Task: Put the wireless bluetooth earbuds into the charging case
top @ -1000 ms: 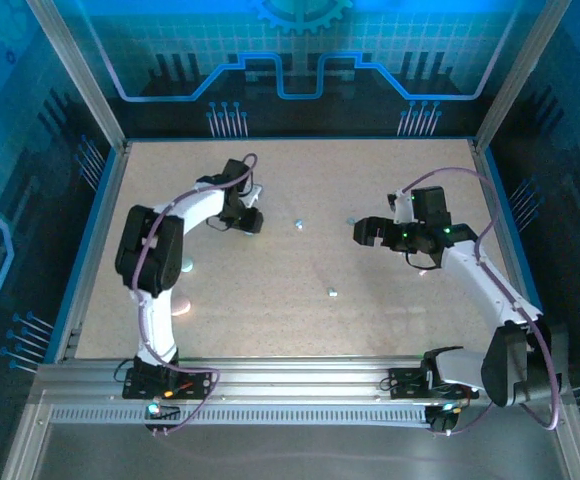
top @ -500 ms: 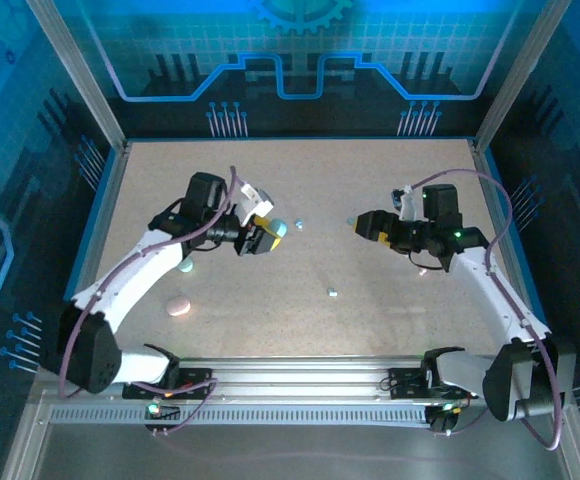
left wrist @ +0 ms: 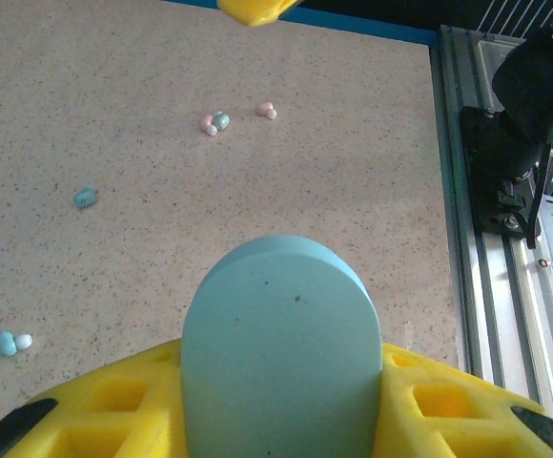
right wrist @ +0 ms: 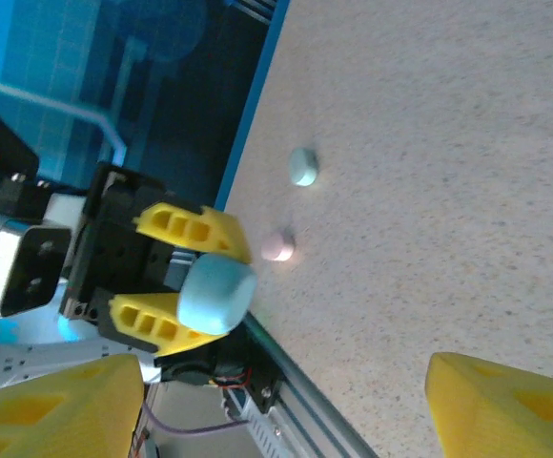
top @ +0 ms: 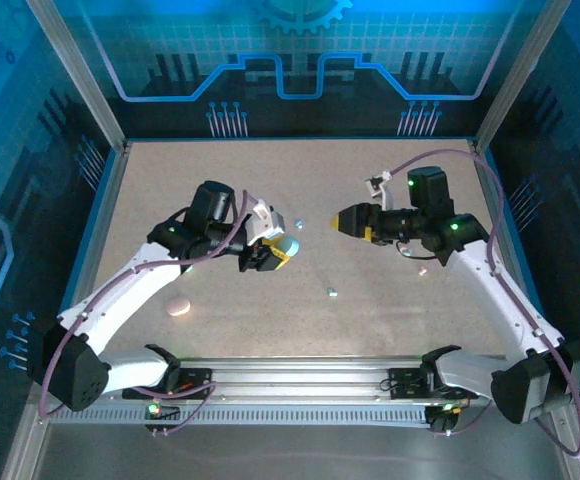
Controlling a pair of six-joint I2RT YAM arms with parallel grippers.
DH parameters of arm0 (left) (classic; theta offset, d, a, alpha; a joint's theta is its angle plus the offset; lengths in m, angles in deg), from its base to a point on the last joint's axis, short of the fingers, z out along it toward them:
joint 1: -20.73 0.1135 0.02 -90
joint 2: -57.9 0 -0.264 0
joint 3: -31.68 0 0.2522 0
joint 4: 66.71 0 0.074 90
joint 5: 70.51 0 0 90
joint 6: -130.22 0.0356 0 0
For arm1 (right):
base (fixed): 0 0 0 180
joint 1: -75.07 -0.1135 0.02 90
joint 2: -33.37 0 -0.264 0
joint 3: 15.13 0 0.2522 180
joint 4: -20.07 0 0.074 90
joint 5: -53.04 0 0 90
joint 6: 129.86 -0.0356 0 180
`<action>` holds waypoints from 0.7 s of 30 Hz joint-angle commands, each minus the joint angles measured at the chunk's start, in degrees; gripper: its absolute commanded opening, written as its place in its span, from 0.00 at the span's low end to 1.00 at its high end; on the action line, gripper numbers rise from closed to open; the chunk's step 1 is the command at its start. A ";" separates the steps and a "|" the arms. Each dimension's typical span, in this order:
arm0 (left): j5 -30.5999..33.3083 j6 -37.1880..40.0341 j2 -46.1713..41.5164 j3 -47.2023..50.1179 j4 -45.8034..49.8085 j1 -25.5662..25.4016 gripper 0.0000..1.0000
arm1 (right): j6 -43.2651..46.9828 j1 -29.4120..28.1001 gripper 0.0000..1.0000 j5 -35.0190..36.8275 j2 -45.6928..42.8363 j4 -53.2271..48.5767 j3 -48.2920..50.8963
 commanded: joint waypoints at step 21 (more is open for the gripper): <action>44.73 -73.68 4.47 5.93 4.54 -6.62 0.18 | -6.23 -2.39 0.84 28.59 -4.73 3.26 13.88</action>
